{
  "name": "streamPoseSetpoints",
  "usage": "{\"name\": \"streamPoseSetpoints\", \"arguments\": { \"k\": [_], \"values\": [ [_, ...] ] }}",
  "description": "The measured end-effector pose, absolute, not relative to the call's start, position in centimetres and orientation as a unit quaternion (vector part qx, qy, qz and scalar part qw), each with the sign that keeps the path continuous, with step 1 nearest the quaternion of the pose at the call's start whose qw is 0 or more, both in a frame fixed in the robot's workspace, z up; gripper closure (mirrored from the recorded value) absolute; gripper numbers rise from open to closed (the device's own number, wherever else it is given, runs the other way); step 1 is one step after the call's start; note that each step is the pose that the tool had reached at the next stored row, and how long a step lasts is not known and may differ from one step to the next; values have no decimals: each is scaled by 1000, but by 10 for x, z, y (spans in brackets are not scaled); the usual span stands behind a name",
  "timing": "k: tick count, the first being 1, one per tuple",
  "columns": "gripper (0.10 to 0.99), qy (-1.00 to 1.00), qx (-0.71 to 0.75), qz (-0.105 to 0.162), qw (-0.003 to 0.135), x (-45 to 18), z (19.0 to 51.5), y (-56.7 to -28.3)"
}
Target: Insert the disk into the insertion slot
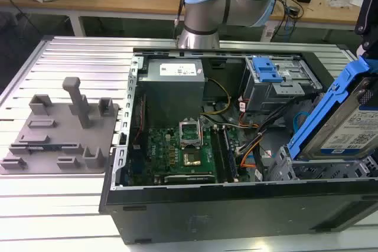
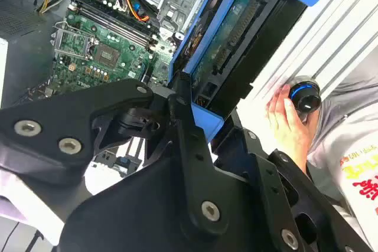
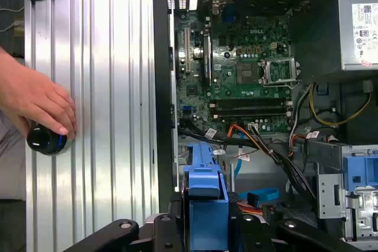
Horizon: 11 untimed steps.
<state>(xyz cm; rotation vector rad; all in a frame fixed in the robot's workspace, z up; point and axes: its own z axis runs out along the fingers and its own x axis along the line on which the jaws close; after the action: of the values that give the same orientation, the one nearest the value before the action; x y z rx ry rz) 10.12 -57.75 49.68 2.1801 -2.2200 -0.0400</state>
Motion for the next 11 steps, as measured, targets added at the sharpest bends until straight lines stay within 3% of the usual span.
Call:
{"name": "streamPoseSetpoints", "arguments": {
  "k": [11],
  "values": [
    [718,-713,701,-13,15,101,497,-578]
  ]
}}
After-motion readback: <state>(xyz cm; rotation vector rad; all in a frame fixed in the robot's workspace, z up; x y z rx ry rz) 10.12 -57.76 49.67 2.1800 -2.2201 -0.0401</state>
